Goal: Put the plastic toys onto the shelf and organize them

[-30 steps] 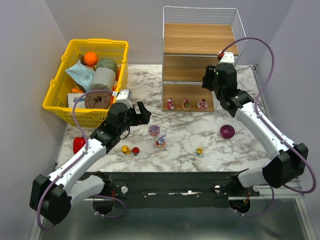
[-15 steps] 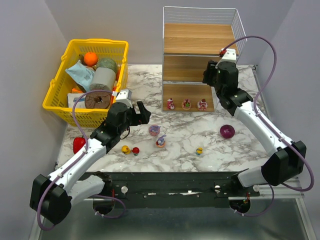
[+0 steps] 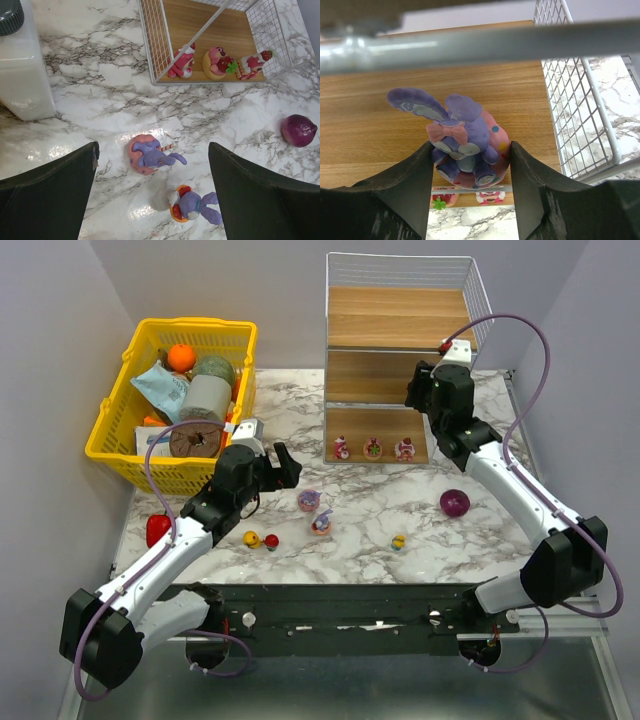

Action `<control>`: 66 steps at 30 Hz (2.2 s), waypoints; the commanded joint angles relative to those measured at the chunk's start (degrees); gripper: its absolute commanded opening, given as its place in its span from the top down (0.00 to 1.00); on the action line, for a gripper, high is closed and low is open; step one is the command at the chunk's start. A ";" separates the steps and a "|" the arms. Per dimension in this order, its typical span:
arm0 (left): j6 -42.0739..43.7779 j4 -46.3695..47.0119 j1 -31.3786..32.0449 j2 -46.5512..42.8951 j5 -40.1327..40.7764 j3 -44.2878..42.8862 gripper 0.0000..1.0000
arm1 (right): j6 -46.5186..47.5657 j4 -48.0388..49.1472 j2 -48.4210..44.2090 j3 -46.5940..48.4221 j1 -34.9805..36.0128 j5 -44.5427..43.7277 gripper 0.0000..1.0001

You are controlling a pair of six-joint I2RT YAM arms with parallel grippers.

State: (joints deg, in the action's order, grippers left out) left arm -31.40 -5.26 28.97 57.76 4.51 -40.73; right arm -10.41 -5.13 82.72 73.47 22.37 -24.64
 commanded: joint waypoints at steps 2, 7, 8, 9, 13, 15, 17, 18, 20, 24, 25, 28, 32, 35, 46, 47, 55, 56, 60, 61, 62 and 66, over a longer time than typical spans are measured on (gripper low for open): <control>-0.16 0.60 -0.32 -0.36 1.20 0.92 0.01 | 0.48 1.17 1.48 -1.49 -0.66 -1.81 0.64; -0.16 0.60 -0.32 -0.28 1.37 1.00 0.01 | -0.31 1.00 1.31 -2.10 -0.66 -2.34 0.55; -0.16 0.51 -0.32 -0.28 1.38 1.00 0.01 | -0.31 1.08 1.22 -2.19 -0.75 -1.82 0.54; -0.16 0.51 -0.32 -0.36 1.29 1.00 0.01 | -0.48 1.00 1.22 -2.19 -0.75 -1.64 0.54; -0.24 0.60 -0.32 -0.28 1.29 1.00 0.01 | -0.75 -0.23 1.39 -1.67 -0.75 -1.64 0.50; -0.33 0.51 -0.32 -0.19 1.29 1.09 0.01 | -0.92 -2.07 1.74 -1.05 -0.75 -1.37 0.47; -0.42 0.68 -0.32 -0.28 1.38 1.00 0.01 | -1.45 -3.13 2.01 -0.17 -0.75 -1.46 0.44; -0.42 0.60 -0.32 -0.19 1.29 1.09 0.01 | -1.62 -3.75 2.01 -0.08 -0.75 -1.63 0.43; -0.51 0.69 -0.32 -0.19 1.29 1.09 0.01 | -1.71 -4.10 2.18 0.00 -0.75 -2.07 0.40; -0.51 0.60 -0.32 -0.19 1.29 1.09 0.01 | -1.28 -4.81 2.71 0.18 -0.84 -2.69 0.37; -0.51 0.69 -0.32 -0.19 1.29 1.18 0.01 | -1.01 -4.81 2.89 0.18 -0.84 -2.69 0.37; -0.51 0.69 -0.32 -0.19 1.20 1.18 0.01 | -0.31 -4.89 3.32 0.36 -0.84 -3.21 0.34; -0.59 0.69 -0.32 -0.19 1.11 1.09 0.01 | 0.13 -4.98 3.59 0.53 -0.75 -3.66 0.31; -0.59 0.69 -0.32 -0.19 1.20 1.09 0.01 | 0.13 -5.16 3.33 0.62 -0.75 -3.40 0.30; -0.59 0.69 -0.32 -0.54 1.29 1.18 0.01 | -0.75 -6.12 1.75 1.41 -0.75 -2.52 0.18; -0.68 0.69 -0.32 -0.54 1.29 1.27 0.01 | -0.75 -6.21 1.57 1.50 -0.75 -2.17 0.17; -0.77 0.51 -0.32 -0.80 1.20 1.27 0.01 | -1.63 -7.18 -0.27 2.47 -0.75 -2.60 0.08; -0.77 0.51 -0.32 -0.98 1.29 1.27 0.01 | -1.54 -7.18 -1.06 2.55 -0.75 -2.25 0.06; -0.77 0.60 -0.32 -1.15 1.20 1.36 0.01 | -1.54 -7.79 -3.17 2.90 -0.75 -0.32 0.03; -0.86 0.60 -0.32 -1.24 1.29 1.27 0.01 | -1.63 -7.79 -3.70 2.90 -0.75 0.20 0.02; -0.86 0.69 -0.32 -1.42 1.20 1.35 0.01 | -1.63 -7.88 -4.05 2.82 -0.75 1.43 0.01; -1.12 0.77 -0.32 -1.94 0.94 1.44 0.01 | -1.19 -7.97 -6.60 1.94 -0.75 5.39 0.00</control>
State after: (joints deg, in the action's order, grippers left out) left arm -32.36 -5.23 28.97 57.52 4.51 -40.25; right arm -11.60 -11.81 79.42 74.81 22.00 -24.01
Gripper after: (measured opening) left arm 0.988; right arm 0.992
